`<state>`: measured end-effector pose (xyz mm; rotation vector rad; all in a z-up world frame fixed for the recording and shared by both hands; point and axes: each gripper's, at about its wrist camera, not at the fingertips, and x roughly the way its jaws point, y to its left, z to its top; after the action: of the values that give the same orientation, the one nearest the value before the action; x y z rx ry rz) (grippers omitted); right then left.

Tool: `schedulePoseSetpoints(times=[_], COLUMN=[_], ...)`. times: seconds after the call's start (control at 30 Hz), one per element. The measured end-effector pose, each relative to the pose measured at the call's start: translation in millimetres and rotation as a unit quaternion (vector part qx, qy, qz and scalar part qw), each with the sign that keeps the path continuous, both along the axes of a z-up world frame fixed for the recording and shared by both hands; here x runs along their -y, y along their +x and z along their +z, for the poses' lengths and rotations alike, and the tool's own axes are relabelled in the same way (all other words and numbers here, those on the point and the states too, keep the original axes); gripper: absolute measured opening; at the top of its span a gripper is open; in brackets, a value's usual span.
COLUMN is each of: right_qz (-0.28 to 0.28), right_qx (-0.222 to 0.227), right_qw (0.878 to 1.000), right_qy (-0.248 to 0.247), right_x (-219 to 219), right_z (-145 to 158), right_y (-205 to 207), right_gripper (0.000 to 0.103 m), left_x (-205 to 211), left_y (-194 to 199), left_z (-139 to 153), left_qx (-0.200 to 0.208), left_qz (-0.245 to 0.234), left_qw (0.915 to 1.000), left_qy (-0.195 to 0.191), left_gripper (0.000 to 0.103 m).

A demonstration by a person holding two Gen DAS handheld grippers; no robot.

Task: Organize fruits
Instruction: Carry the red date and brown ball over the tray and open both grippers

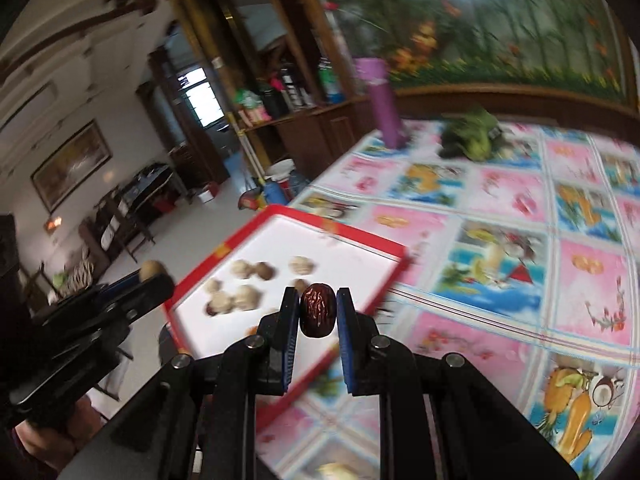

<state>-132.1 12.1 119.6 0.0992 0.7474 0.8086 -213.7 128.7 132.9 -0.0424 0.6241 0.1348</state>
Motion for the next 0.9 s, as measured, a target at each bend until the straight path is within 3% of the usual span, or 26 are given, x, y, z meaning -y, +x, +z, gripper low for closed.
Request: schedulePoseSetpoints(times=[0.23,0.53,0.9], right_qz=[0.024,0.026,0.03], right_qx=[-0.007,-0.022,-0.042], right_qw=[1.0,0.999,0.997], right_qy=[-0.017,-0.029,-0.054], right_x=[-33,-56,-66], right_z=[-2,-6,-26], right_y=[-21,-22,-24], right_gripper=[0.017,0.017,0.017], left_x=[-40,-71,-84], left_y=[-30,-38,-40], left_z=[-4,-17,-36], left_qx=[0.017,0.015,-0.02], left_qz=[0.06,0.092,0.092], left_qw=[0.998,0.9956,0.9955], left_qy=[0.011,0.004,-0.015], left_gripper=[0.024,0.024,0.024])
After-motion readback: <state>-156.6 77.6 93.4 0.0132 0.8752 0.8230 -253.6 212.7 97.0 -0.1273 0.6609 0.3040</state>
